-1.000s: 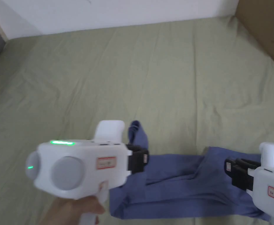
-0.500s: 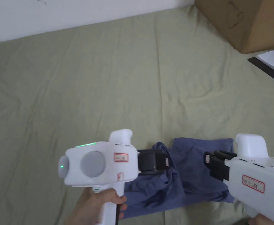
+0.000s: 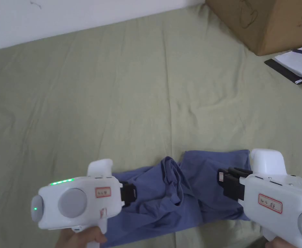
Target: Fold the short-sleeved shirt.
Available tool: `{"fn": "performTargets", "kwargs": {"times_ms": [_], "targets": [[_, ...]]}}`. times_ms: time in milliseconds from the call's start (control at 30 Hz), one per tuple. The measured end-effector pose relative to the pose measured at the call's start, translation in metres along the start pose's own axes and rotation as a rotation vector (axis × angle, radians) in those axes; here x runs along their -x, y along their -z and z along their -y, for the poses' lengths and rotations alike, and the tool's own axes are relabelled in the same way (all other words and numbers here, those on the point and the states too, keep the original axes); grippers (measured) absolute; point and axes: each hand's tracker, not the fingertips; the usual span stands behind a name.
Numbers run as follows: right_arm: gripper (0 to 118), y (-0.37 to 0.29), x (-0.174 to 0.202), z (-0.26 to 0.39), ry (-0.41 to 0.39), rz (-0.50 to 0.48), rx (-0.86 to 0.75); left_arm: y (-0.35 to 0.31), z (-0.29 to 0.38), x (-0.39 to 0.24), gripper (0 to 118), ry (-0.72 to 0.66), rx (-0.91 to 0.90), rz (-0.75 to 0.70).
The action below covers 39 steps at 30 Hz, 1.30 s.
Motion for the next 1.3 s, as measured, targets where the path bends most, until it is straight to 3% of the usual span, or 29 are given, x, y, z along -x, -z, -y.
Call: {"fn": "performTargets", "kwargs": {"times_ms": [367,533,667,700,733,767,800,833,1000,1300], "targets": [[0,-0.002,-0.002,-0.001,-0.01,0.012,-0.002,0.032,0.025,-0.052,2,0.113,0.103,0.104],[0,0.0,0.009,0.001,-0.023,0.001,0.01,0.018,0.021,-0.046,2,0.075,0.073,0.205],[0,0.003,0.023,0.0,-0.069,0.0,0.022,-0.009,0.015,-0.013,2,-0.065,0.023,0.359],[0,0.003,0.027,0.0,-0.079,-0.001,0.024,-0.016,0.015,-0.001,6,-0.096,0.0,0.366],[0,0.004,0.031,-0.001,-0.088,-0.004,0.025,-0.026,0.014,0.013,20,-0.117,-0.016,0.363],[0,0.004,0.035,-0.002,-0.095,-0.007,0.025,-0.035,0.014,0.029,42,-0.143,-0.033,0.354],[0,0.005,0.039,-0.003,-0.103,-0.011,0.025,-0.041,0.014,0.044,74,-0.159,-0.049,0.336],[0,0.006,0.043,-0.004,-0.112,-0.014,0.025,-0.05,0.015,0.062,90,-0.175,-0.069,0.313],[0,0.015,0.065,-0.006,-0.151,-0.026,0.031,-0.069,0.023,0.135,93,-0.312,-0.114,0.2],[0,0.029,0.098,-0.002,-0.23,-0.032,0.077,-0.008,0.033,0.185,88,-0.573,-0.058,0.53]]}}
